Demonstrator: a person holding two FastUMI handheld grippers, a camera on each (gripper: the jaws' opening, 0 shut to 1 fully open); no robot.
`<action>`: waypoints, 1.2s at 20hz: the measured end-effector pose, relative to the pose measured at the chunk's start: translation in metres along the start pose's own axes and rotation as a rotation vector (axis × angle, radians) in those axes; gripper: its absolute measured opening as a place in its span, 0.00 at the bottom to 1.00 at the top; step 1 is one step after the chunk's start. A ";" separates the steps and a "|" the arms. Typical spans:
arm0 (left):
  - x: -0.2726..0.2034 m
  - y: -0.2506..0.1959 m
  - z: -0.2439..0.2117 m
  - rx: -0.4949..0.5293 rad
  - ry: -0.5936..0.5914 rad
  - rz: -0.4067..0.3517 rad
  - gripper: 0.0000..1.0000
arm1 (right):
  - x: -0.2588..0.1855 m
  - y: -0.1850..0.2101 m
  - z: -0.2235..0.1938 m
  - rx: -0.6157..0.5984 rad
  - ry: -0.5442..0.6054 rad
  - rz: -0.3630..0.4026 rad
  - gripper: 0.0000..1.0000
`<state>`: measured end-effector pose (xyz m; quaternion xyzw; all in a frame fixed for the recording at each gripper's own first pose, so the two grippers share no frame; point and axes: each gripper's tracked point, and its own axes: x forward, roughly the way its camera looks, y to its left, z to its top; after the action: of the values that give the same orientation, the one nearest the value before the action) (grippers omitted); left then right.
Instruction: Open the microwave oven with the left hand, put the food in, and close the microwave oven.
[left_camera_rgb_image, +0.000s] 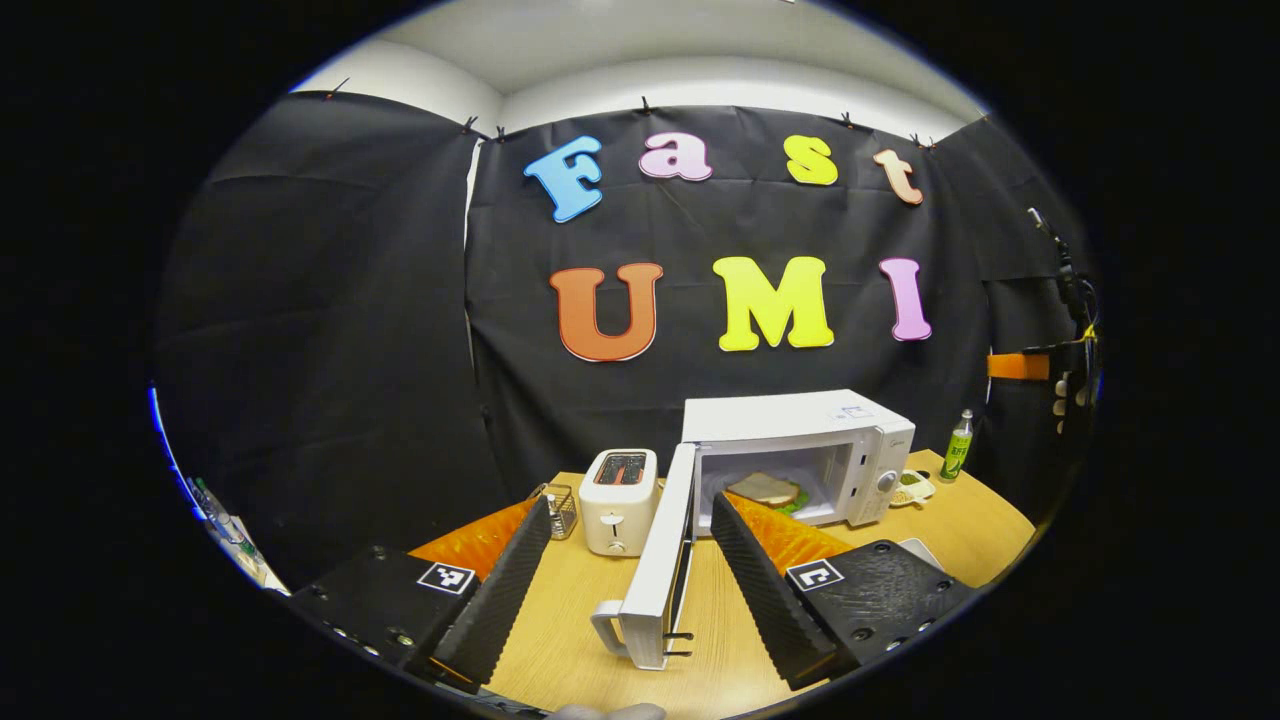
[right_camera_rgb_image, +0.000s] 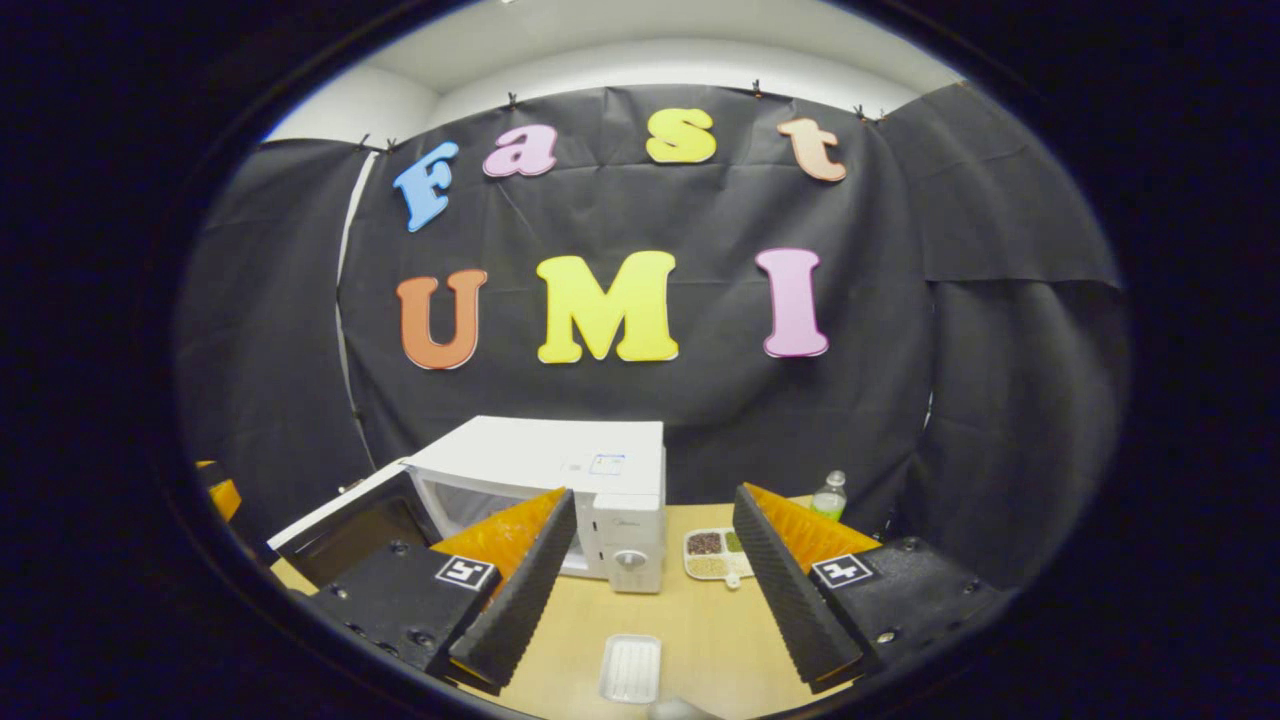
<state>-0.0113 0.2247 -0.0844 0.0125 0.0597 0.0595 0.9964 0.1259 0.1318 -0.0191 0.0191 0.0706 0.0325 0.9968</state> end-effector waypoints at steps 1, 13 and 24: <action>-0.001 -0.001 0.002 -0.002 -0.008 -0.001 0.97 | -0.009 -0.007 0.002 -0.004 -0.004 -0.009 1.00; -0.006 0.039 -0.016 0.035 -0.005 0.097 0.30 | -0.050 -0.022 -0.013 0.039 0.032 -0.008 1.00; 0.037 0.073 -0.112 0.020 0.114 0.091 0.00 | -0.061 -0.010 -0.016 0.027 0.090 -0.002 1.00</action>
<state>0.0033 0.3041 -0.1973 0.0217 0.1163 0.1050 0.9874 0.0641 0.1179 -0.0271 0.0308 0.1156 0.0316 0.9923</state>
